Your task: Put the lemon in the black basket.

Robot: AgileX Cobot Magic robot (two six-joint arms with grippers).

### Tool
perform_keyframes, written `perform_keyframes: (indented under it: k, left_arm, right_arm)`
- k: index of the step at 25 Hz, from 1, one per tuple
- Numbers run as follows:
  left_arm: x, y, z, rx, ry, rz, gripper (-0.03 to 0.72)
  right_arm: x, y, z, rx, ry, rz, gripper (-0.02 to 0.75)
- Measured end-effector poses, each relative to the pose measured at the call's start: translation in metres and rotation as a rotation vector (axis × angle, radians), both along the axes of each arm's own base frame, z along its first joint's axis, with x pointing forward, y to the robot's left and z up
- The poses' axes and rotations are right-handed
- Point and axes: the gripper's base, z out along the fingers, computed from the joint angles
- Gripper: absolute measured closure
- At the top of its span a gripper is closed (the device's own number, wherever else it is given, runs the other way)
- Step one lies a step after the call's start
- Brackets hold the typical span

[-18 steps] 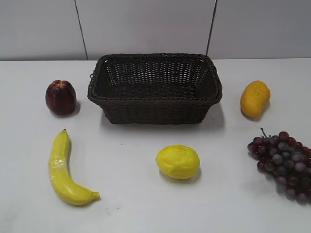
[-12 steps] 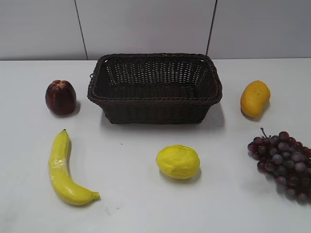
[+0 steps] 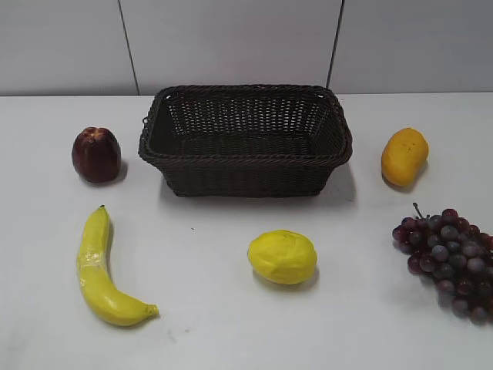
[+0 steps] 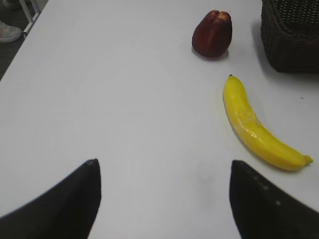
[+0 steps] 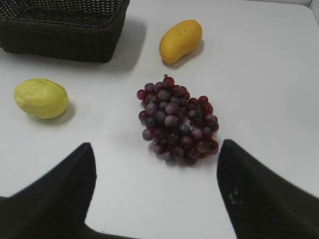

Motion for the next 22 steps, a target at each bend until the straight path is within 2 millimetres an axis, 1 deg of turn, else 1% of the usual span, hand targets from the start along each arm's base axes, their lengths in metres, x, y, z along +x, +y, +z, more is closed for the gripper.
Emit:
perform_keyframes:
  k: [3,5,13,17,22]
  left_arm:
    - [0.013,-0.004,0.0,-0.019,0.084,-0.03,0.095]
    - [0.026,-0.006,0.001,-0.012,0.15,-0.045,0.095]
    - [0.082,-0.011,0.024,0.043,0.321,-0.082,0.095]
    - [0.108,-0.013,0.035,0.078,0.372,-0.111,0.095]
    - [0.134,-0.018,0.055,0.11,0.368,-0.191,0.095]
  right_arm:
    - [0.0,0.0,0.0,0.0,0.0,0.0,0.167]
    - [0.0,0.0,0.0,0.0,0.0,0.0,0.167]
    - [0.0,0.0,0.0,0.0,0.0,0.0,0.167]
    - [0.0,0.0,0.0,0.0,0.0,0.0,0.167]
    - [0.0,0.0,0.0,0.0,0.0,0.0,0.167]
